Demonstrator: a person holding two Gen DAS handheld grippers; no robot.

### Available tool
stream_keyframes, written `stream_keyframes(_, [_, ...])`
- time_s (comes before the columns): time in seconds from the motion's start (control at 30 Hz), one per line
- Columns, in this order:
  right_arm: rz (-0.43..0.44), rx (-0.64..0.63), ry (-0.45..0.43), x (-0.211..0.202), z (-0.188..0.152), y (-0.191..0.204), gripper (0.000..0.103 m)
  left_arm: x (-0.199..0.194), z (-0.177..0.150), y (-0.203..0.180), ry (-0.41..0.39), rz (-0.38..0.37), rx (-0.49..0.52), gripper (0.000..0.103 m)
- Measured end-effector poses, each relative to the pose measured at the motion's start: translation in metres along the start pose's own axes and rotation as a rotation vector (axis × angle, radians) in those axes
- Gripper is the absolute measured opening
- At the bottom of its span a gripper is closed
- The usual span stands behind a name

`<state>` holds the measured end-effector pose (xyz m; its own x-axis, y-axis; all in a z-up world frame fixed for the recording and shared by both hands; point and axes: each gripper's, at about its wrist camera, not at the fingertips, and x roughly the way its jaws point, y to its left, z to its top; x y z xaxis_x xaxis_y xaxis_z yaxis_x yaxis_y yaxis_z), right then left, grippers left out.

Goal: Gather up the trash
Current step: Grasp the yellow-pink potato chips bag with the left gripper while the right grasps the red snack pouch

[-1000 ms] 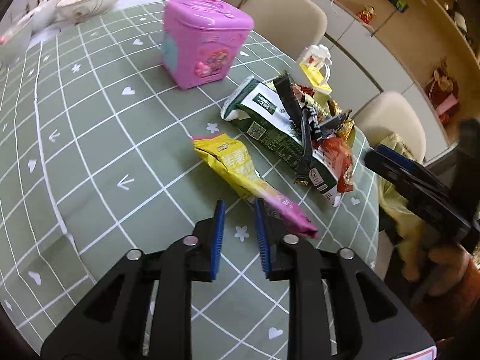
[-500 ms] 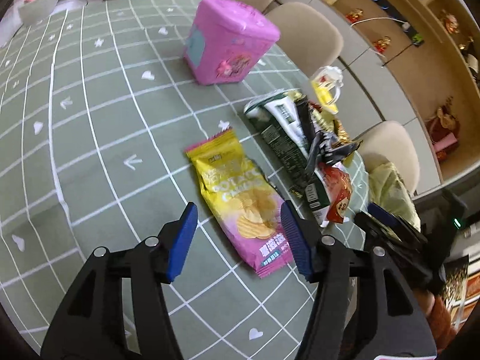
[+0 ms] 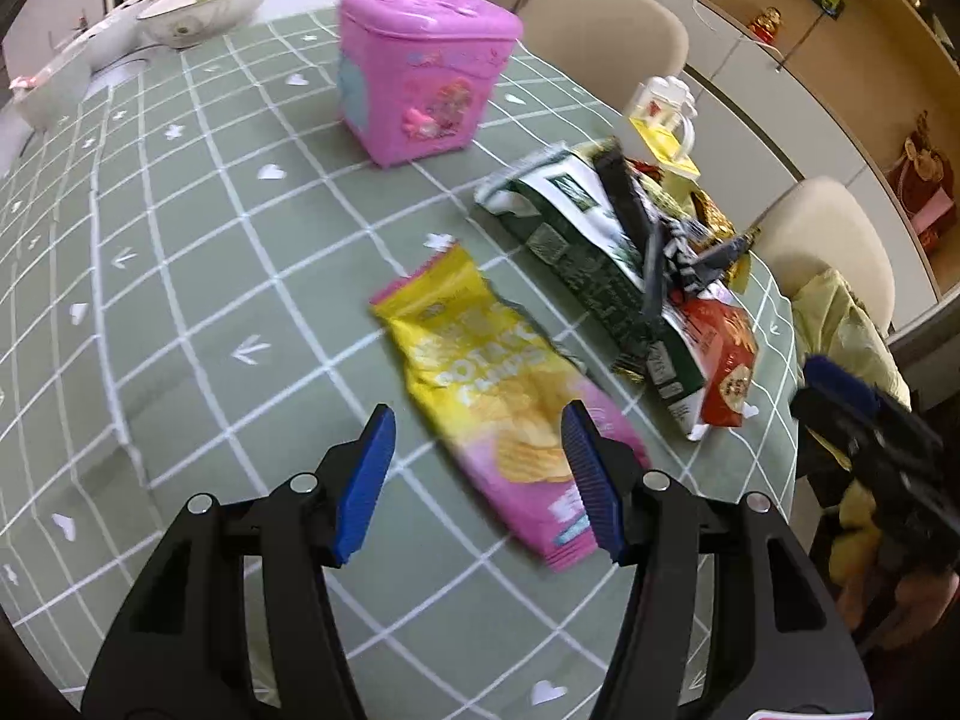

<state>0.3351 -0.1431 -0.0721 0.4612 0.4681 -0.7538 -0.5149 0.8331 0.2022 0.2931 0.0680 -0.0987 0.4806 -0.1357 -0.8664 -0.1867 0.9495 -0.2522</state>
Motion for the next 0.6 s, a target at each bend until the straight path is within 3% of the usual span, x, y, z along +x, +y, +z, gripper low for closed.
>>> stream_keyframes(0.13, [-0.007, -0.033, -0.025, 0.019, 0.028, -0.002, 0.06, -0.01, 0.004, 0.022, -0.012, -0.003, -0.062, 0.055])
stream_keyframes(0.23, [0.072, -0.01, 0.067, 0.043, 0.042, -0.012, 0.06, -0.015, 0.003, 0.034, -0.016, -0.004, -0.099, 0.055])
stream_keyframes(0.27, [0.089, 0.008, 0.097, 0.049, 0.042, -0.015, 0.051, -0.016, 0.003, 0.037, -0.015, -0.007, -0.11, 0.055])
stream_keyframes(0.33, [0.097, 0.02, 0.132, 0.054, 0.034, -0.017, 0.035, -0.017, 0.001, 0.041, -0.014, -0.011, -0.121, 0.055])
stream_keyframes(0.6, [0.12, 0.062, 0.16, 0.023, -0.019, -0.016, 0.033, -0.012, -0.007, 0.045, 0.005, -0.045, -0.156, 0.055])
